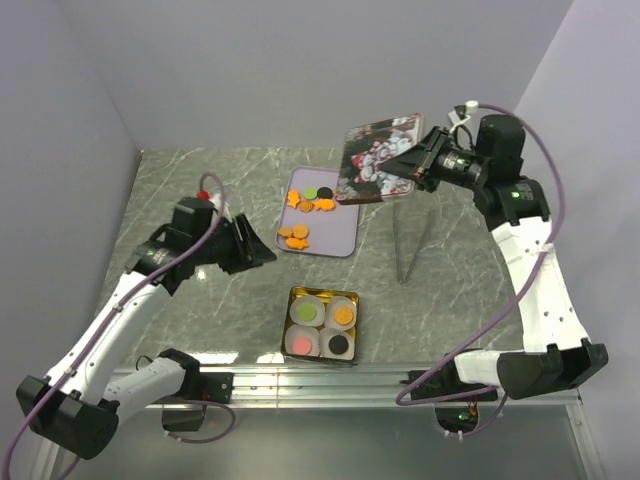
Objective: Pack the cookies
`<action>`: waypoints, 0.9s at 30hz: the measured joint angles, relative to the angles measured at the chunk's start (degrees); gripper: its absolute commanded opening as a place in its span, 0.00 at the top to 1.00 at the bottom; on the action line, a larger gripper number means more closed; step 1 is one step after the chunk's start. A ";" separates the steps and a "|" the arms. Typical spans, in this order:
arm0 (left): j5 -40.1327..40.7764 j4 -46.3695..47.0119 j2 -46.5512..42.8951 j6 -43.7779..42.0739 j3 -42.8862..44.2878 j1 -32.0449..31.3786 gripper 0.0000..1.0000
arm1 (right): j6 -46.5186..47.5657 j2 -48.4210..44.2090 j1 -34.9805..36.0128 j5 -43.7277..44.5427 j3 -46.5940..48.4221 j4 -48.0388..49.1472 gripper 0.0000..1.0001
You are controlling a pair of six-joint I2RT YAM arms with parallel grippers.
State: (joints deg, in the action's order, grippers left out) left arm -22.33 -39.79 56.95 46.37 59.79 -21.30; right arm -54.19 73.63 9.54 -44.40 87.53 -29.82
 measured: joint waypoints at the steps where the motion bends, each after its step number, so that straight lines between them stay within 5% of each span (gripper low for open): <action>1: 1.36 -0.83 0.26 -0.52 -1.11 -1.18 0.50 | 2.05 -0.09 -0.66 2.10 1.81 -3.37 1.00; 12: 15.85 -2.01 15.78 -1.07 -7.76 -20.79 0.56 | 13.42 -7.02 -1.81 12.61 4.28 -19.91 1.00; 27: 22.67 -1.70 30.53 -0.04 -4.26 -25.42 0.83 | 17.77 -9.42 -1.81 14.64 2.08 -24.24 1.00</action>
State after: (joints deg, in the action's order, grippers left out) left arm 0.34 -41.50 87.48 46.33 55.53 -46.72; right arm -36.42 64.20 7.73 -29.76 89.60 -54.06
